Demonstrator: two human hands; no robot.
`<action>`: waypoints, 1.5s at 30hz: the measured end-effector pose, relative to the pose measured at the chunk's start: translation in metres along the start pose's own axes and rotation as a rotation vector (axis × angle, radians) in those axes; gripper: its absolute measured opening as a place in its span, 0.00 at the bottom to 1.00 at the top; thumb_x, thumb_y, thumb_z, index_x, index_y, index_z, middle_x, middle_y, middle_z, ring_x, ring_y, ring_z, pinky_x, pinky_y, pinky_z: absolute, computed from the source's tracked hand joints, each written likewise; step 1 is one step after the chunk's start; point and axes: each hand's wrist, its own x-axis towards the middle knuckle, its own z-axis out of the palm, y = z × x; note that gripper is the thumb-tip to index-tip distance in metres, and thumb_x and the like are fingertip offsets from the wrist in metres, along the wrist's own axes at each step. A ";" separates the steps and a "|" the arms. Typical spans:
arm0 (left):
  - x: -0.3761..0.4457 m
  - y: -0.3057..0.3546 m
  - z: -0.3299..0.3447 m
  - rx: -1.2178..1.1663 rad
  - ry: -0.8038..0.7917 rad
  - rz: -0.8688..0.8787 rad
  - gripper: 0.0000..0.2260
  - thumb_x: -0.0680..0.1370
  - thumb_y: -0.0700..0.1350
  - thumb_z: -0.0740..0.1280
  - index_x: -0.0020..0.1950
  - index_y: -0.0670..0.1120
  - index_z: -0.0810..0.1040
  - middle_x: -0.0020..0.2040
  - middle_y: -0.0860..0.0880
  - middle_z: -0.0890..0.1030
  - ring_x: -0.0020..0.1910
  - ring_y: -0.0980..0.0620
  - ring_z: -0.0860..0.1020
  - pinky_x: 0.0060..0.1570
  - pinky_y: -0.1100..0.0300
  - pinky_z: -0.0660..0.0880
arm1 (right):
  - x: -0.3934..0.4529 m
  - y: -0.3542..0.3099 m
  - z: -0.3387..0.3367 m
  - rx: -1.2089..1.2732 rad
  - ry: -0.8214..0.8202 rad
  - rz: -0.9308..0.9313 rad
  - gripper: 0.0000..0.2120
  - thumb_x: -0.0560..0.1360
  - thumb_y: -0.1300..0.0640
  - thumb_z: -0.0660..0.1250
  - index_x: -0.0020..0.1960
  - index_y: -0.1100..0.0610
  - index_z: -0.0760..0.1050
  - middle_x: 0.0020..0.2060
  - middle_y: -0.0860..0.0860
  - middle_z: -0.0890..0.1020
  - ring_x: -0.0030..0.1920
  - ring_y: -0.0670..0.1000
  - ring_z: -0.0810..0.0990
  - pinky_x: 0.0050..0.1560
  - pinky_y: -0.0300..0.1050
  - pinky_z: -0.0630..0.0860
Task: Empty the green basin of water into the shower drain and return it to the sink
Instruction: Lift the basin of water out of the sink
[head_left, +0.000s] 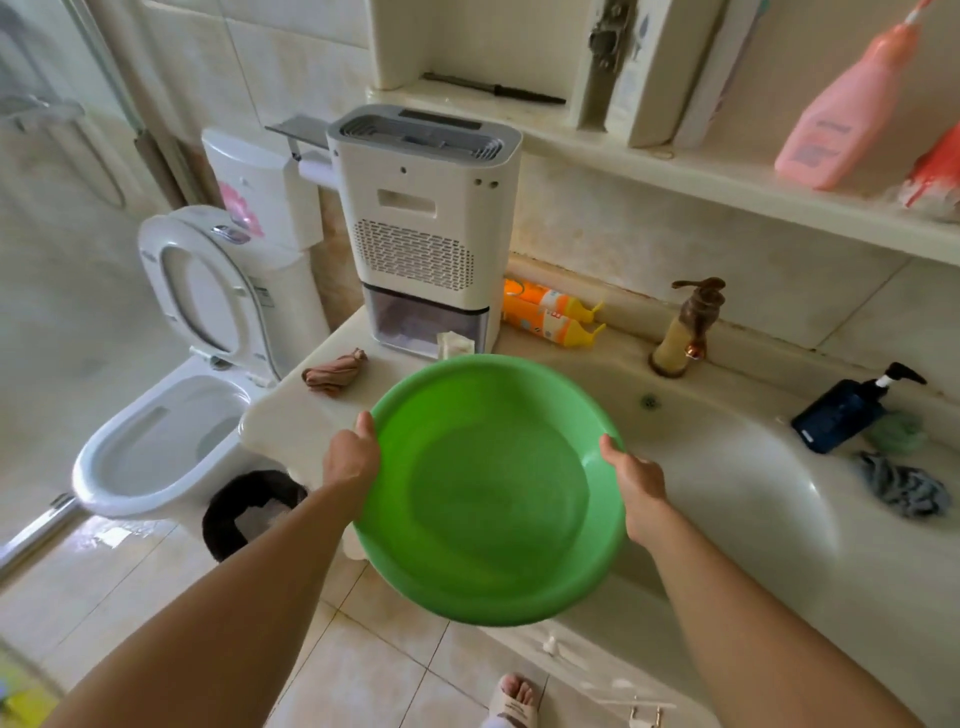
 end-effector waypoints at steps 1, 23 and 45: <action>0.000 -0.005 -0.001 0.004 -0.002 0.023 0.29 0.83 0.59 0.50 0.62 0.35 0.75 0.59 0.34 0.78 0.58 0.37 0.76 0.50 0.52 0.68 | -0.001 0.004 0.002 -0.012 0.010 -0.007 0.33 0.67 0.43 0.74 0.62 0.66 0.75 0.59 0.61 0.81 0.57 0.60 0.80 0.62 0.59 0.76; -0.001 -0.010 -0.005 -0.044 0.001 0.025 0.32 0.75 0.71 0.55 0.41 0.42 0.74 0.34 0.45 0.75 0.34 0.46 0.74 0.35 0.54 0.69 | 0.008 0.020 -0.002 -0.113 -0.051 -0.218 0.17 0.76 0.46 0.67 0.37 0.58 0.78 0.35 0.55 0.81 0.39 0.52 0.77 0.42 0.47 0.73; -0.015 -0.037 -0.058 -0.517 -0.085 -0.141 0.26 0.76 0.63 0.65 0.49 0.38 0.82 0.46 0.36 0.84 0.43 0.42 0.82 0.51 0.40 0.80 | -0.032 -0.010 0.029 -0.016 -0.180 -0.181 0.13 0.74 0.47 0.71 0.44 0.58 0.80 0.42 0.57 0.85 0.42 0.57 0.84 0.47 0.54 0.81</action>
